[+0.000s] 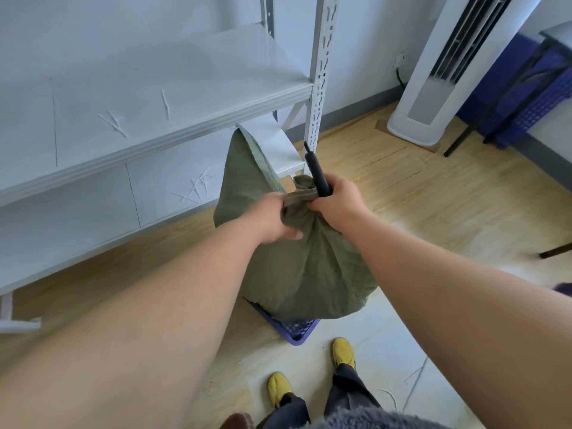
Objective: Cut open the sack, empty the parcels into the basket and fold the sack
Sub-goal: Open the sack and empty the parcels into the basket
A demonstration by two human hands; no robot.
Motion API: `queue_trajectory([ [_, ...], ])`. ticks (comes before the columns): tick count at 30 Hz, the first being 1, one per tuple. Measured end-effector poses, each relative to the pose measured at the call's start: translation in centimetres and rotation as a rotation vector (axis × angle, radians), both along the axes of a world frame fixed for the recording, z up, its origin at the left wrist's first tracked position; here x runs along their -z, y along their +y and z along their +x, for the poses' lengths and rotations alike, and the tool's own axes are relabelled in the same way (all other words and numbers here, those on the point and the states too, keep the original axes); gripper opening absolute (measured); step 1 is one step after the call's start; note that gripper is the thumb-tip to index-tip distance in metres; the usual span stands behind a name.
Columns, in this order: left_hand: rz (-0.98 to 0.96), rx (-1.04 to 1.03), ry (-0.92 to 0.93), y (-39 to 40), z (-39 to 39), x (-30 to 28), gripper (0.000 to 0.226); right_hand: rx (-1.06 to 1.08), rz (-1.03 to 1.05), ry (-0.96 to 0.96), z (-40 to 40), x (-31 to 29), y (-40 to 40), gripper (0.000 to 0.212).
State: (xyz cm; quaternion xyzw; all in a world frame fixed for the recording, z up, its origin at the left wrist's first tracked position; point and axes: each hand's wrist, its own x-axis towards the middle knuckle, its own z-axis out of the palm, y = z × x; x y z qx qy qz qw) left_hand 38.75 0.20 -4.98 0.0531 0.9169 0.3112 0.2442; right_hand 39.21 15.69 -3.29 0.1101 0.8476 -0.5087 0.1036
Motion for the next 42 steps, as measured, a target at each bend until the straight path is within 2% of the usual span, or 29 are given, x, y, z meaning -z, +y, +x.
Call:
queue_trajectory([
  [2,0.188,-0.191,-0.028,2.2,0.7,0.6,0.028,-0.017,0.003,-0.001,0.2,-0.4,0.5,0.042],
  [4,0.19,-0.359,0.065,3.5,0.7,0.9,0.018,-0.047,0.128,0.015,0.3,-0.8,1.5,0.046],
  [8,0.257,-0.687,0.053,3.8,-0.5,1.2,0.028,-0.014,0.546,-0.01,0.7,-1.7,4.5,0.064],
  [10,0.319,-0.845,0.017,3.5,-1.3,1.2,0.031,0.065,0.675,-0.113,1.4,-1.8,5.8,0.06],
  [12,0.389,-0.932,-0.02,3.5,-1.7,1.1,0.033,0.165,0.7,-0.235,2.2,-1.6,7.0,0.047],
  [14,0.453,-0.963,-0.079,3.9,-1.5,1.0,0.033,0.256,0.543,-0.275,2.8,-1.2,7.7,0.035],
  [16,0.494,-0.931,-0.13,4.3,-1.2,1.1,0.029,0.303,0.27,-0.215,3.1,-0.4,7.4,0.033],
  [18,0.504,-0.851,-0.156,4.7,-1.0,0.7,0.026,0.292,0.025,-0.121,3.2,0.0,5.7,0.045],
  [19,0.494,-0.803,-0.152,5.0,-1.0,0.4,0.027,0.249,-0.034,-0.079,3.1,0.3,4.7,0.054],
  [21,0.469,-0.671,-0.147,5.7,-1.3,-0.6,0.029,0.157,-0.065,-0.026,2.9,0.9,3.0,0.067],
  [22,0.47,-0.582,-0.162,6.0,-1.4,-1.1,0.028,0.145,-0.067,-0.012,2.8,1.2,2.4,0.067],
  [26,0.47,-0.28,-0.245,5.2,-1.2,-2.5,0.026,0.227,-0.092,0.006,2.3,2.0,1.7,0.049],
  [29,0.616,-0.252,-0.295,3.3,-1.1,-2.9,0.034,0.179,-0.022,0.058,1.1,0.9,1.3,0.038],
  [31,0.721,-0.259,-0.245,2.9,-1.7,-4.3,0.037,0.173,0.018,0.147,0.0,-1.1,1.0,0.029],
  [34,0.766,-0.289,-0.115,2.6,-3.1,-6.9,0.035,0.196,0.034,0.277,-1.3,-3.8,0.4,0.024],
  [36,0.763,-0.298,-0.089,2.0,-3.5,-7.4,0.037,0.202,0.039,0.294,-1.5,-4.1,0.4,0.022],
  [38,0.627,-0.321,-0.06,0.8,-3.4,-6.5,0.053,0.201,0.06,0.218,-1.3,-3.7,0.7,0.023],
  [40,0.264,-0.243,0.028,-0.8,-2.8,-4.8,0.08,0.192,0.07,0.173,-1.6,-3.8,1.0,0.026],
  [41,0.126,-0.198,0.058,-1.5,-2.6,-4.0,0.093,0.181,0.05,0.183,-1.9,-4.3,1.0,0.026],
  [42,0.069,-0.17,0.06,-1.9,-2.4,-3.3,0.102,0.168,0.016,0.202,-2.3,-4.7,0.7,0.027],
])
